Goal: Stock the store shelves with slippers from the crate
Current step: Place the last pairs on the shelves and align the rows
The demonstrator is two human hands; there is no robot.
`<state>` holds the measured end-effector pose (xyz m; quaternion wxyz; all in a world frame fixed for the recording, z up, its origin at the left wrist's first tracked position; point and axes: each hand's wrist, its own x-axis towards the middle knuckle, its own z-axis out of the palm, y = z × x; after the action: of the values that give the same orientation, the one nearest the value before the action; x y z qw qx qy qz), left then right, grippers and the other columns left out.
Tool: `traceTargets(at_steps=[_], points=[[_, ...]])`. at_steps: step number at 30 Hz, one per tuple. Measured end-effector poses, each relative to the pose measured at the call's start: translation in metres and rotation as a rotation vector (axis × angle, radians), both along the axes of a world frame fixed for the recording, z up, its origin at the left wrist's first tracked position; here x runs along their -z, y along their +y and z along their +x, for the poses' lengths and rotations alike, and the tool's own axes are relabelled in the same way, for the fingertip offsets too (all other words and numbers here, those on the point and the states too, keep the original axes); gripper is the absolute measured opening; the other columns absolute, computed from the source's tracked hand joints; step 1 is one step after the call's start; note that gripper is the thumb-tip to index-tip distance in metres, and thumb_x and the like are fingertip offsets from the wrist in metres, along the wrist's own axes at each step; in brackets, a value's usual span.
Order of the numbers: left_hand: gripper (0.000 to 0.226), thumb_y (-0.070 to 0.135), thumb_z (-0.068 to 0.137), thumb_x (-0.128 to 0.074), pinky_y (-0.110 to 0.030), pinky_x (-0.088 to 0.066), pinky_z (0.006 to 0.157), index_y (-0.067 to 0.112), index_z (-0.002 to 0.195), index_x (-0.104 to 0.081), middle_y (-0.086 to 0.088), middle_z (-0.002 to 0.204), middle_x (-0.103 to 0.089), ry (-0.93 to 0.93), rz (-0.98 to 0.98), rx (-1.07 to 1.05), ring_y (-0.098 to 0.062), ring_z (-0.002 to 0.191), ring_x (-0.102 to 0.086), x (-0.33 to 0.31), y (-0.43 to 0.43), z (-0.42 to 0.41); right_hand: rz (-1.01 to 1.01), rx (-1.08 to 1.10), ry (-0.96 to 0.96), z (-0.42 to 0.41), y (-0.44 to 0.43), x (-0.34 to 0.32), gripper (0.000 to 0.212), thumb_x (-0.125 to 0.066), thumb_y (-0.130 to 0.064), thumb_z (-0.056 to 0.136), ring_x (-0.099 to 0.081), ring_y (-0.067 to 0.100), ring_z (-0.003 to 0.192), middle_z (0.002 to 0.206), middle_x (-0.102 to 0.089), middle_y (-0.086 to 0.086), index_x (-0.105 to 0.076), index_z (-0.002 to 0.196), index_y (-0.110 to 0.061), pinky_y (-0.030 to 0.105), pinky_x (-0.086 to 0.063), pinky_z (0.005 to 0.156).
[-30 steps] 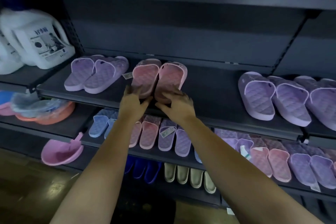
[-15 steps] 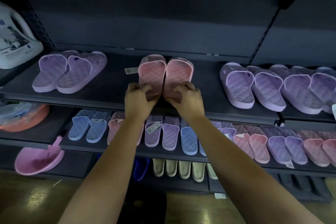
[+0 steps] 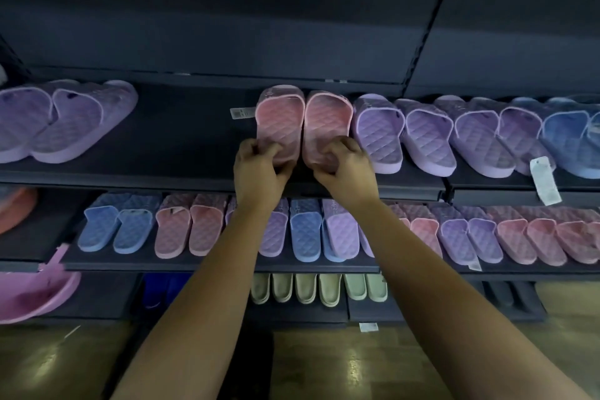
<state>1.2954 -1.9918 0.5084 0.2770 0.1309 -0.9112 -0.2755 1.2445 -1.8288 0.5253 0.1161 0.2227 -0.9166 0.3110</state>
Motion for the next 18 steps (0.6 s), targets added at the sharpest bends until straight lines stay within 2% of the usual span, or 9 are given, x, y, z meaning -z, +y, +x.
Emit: traceTargets(at_steps=[3, 5, 8, 10, 13, 15, 18], points=[[0.031, 0.031, 0.081, -0.070, -0.043, -0.050, 0.086, 0.017, 0.108, -0.067, -0.021, 0.123, -0.050, -0.026, -0.057, 0.003, -0.040, 0.100, -0.057, 0.000, 0.000, 0.003, -0.002, -0.011, 0.010, 0.000, 0.000, 0.004, 0.037, -0.070, -0.027, 0.072, -0.054, 0.039, 0.103, 0.116, -0.058, 0.008, -0.063, 0.106, -0.015, 0.042, -0.050, 0.082], [0.032, 0.028, 0.084, -0.065, -0.048, -0.045, 0.092, 0.018, 0.115, -0.064, -0.022, 0.129, -0.048, -0.037, -0.090, -0.012, -0.043, 0.109, -0.052, -0.001, 0.004, 0.008, -0.023, -0.001, 0.048, 0.006, 0.004, 0.004, 0.033, -0.065, -0.027, 0.075, -0.051, 0.038, 0.104, 0.112, -0.059, 0.011, -0.065, 0.104, -0.011, 0.041, -0.048, 0.084], [0.035, 0.029, 0.088, -0.059, -0.051, -0.036, 0.098, 0.020, 0.122, -0.060, -0.017, 0.136, -0.046, 0.036, -0.175, -0.049, -0.040, 0.123, -0.042, 0.003, 0.017, 0.023, -0.152, 0.029, 0.155, 0.024, 0.016, 0.003, 0.026, -0.055, -0.030, 0.079, -0.054, 0.032, 0.087, 0.092, -0.059, 0.010, -0.063, 0.088, -0.007, 0.035, -0.045, 0.069], [0.033, 0.028, 0.088, -0.058, -0.046, -0.037, 0.094, 0.019, 0.119, -0.061, -0.011, 0.128, -0.052, 0.150, -0.250, -0.017, -0.034, 0.119, -0.045, 0.012, 0.030, 0.037, -0.214, 0.070, 0.198, 0.038, 0.030, 0.010, 0.017, -0.058, -0.024, 0.084, -0.055, 0.026, 0.075, 0.085, -0.057, 0.006, -0.060, 0.084, -0.007, 0.033, -0.044, 0.060], [0.025, 0.025, 0.086, -0.060, -0.040, -0.038, 0.086, 0.017, 0.109, -0.065, -0.008, 0.115, -0.057, 0.244, -0.257, 0.067, -0.027, 0.106, -0.049, 0.036, 0.052, 0.056, -0.251, 0.103, 0.200, 0.054, 0.054, 0.035, 0.015, -0.058, -0.022, 0.086, -0.052, 0.021, 0.066, 0.079, -0.056, 0.004, -0.059, 0.082, -0.008, 0.035, -0.044, 0.055], [0.022, 0.024, 0.086, -0.059, -0.041, -0.041, 0.082, 0.015, 0.105, -0.065, -0.009, 0.110, -0.058, 0.185, -0.232, 0.166, -0.029, 0.099, -0.052, 0.058, 0.066, 0.063, -0.230, 0.117, 0.149, 0.059, 0.070, 0.059, 0.017, -0.056, -0.024, 0.087, -0.052, 0.021, 0.068, 0.078, -0.057, 0.004, -0.060, 0.083, -0.008, 0.036, -0.045, 0.055], [0.031, 0.030, 0.086, -0.051, -0.042, -0.046, 0.079, 0.013, 0.108, -0.063, -0.009, 0.108, -0.061, -0.028, -0.209, 0.298, -0.034, 0.095, -0.058, 0.096, 0.086, 0.063, -0.187, 0.155, -0.009, 0.058, 0.092, 0.098, 0.020, -0.057, -0.024, 0.087, -0.057, 0.026, 0.075, 0.088, -0.061, 0.010, -0.065, 0.091, -0.006, 0.036, -0.047, 0.062]])
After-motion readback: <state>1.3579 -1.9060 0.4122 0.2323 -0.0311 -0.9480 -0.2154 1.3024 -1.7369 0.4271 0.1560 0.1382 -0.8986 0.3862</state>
